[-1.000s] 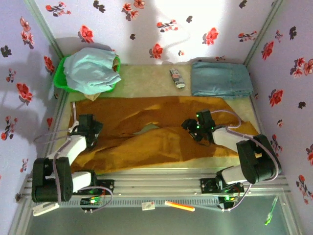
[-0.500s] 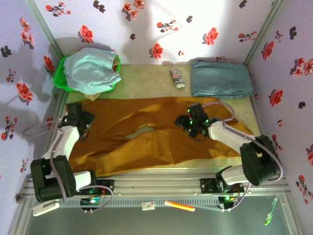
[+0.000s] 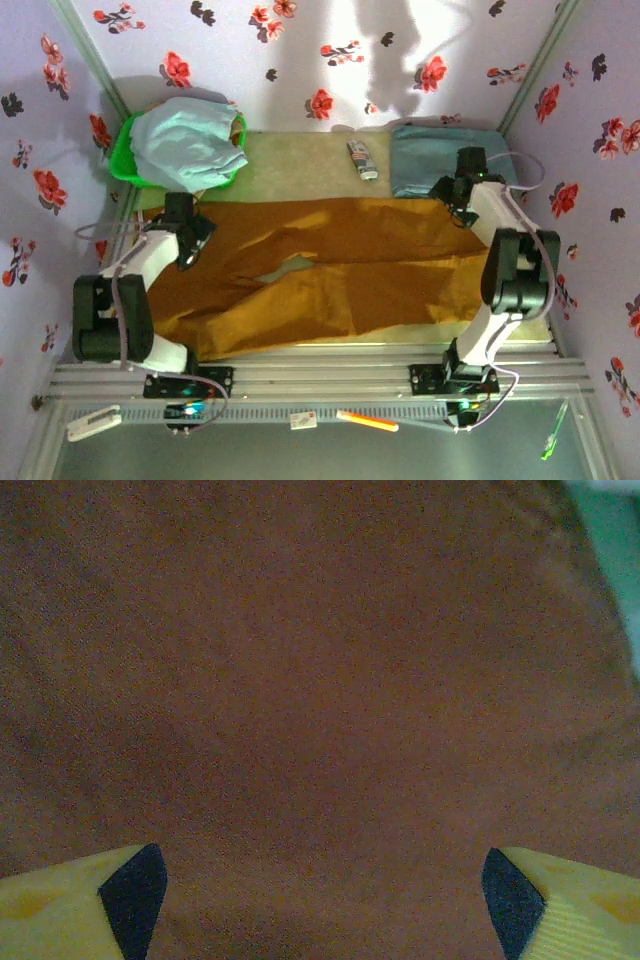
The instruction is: Fold and stack the trousers
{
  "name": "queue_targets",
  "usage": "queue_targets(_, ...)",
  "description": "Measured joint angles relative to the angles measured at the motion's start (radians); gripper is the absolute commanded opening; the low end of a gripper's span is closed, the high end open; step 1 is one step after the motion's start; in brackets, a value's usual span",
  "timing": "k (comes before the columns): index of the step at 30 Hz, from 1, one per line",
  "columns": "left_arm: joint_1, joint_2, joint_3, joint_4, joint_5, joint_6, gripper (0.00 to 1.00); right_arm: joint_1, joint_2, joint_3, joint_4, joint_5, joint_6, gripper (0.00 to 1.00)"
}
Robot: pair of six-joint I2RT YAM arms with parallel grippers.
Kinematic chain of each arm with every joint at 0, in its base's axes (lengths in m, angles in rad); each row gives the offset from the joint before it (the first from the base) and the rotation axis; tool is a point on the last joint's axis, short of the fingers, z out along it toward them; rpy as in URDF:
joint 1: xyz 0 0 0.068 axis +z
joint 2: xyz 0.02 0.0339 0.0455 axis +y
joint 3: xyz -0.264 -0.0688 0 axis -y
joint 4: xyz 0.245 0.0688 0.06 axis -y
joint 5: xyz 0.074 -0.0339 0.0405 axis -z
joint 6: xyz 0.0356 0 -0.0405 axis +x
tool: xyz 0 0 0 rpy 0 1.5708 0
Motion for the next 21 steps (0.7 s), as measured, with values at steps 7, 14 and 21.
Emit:
queue_targets(7,-0.010,0.003,-0.068,0.059,0.010,0.000,0.86,-0.062,0.186,0.053,-0.092,0.005,-0.158,0.84)
queue_targets(14,-0.010,-0.002,-0.093,0.075,0.024,0.009,0.85,-0.056,0.240,0.142,-0.145,-0.026,-0.272,0.13)
queue_targets(21,-0.010,-0.018,-0.094,0.090,0.041,0.031,0.84,-0.048,0.183,0.103,-0.137,-0.034,-0.268,0.00)
